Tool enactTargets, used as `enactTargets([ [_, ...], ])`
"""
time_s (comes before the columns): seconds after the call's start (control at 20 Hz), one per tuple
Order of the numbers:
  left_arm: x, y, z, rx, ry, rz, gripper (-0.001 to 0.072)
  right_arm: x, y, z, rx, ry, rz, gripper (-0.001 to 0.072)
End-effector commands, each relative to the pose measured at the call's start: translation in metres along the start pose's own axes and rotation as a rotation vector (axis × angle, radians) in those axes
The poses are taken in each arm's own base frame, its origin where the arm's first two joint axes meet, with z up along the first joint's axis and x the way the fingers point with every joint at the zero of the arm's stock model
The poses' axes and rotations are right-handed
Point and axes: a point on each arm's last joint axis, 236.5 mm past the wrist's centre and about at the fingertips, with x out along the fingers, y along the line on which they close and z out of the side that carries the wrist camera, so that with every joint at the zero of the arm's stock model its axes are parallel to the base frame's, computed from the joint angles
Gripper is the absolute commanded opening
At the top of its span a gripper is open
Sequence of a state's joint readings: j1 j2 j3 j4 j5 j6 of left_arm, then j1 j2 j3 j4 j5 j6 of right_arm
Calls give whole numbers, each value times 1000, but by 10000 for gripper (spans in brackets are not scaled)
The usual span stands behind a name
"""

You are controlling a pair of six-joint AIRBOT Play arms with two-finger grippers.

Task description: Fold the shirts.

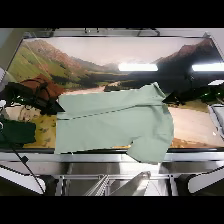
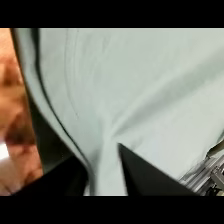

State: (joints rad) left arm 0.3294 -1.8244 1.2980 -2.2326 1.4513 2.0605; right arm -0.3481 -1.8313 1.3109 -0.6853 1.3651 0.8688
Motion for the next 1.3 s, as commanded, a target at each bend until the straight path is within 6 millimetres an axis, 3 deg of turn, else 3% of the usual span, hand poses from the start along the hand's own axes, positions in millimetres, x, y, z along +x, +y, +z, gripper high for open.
enactTargets([
  [0.0, -16, -6, 14, 25, -35, 20, 617, -17, 11, 0, -7, -9, -21, 183],
  [0.05, -25, -12, 21, 27, -48, 24, 702, -27, 17, 3, -13, -33, -32, 301],
  [0.1, -36, -19, 25, 47, -53, 25, 702, -41, 20, 6, -16, -58, -52, 351],
  [0.2, -52, -33, 24, 65, -32, 17, 702, -71, 14, 1, 6, -80, -135, 363],
  [0.25, -57, -38, 19, 69, -9, 8, 702, -85, 5, -9, 36, -68, -193, 416],
  [0.3, -61, -41, 13, 65, 13, -1, 702, -96, -5, -23, 83, -45, -247, 555],
  [0.35, -63, -42, 8, 57, 19, -6, 702, -102, -11, -39, 129, -20, -270, 600],
  [0.45, -66, -37, -9, 20, 18, -18, 702, -103, -16, -72, 203, -2, -254, 596],
  [0.6, -71, -20, -47, -75, -2, -45, 702, -88, -31, -122, 324, 4, -227, 594],
  [0.8, -76, 5, -84, -225, -97, -66, 701, -40, -36, -173, 396, 95, -188, 593],
  [1.05, -61, 32, -132, -345, -53, -41, 701, 0, -23, -200, 351, 184, -180, 593],
  [1.25, -37, 33, -160, -404, 36, -55, 701, 21, 8, -199, 290, 231, -109, 579],
])
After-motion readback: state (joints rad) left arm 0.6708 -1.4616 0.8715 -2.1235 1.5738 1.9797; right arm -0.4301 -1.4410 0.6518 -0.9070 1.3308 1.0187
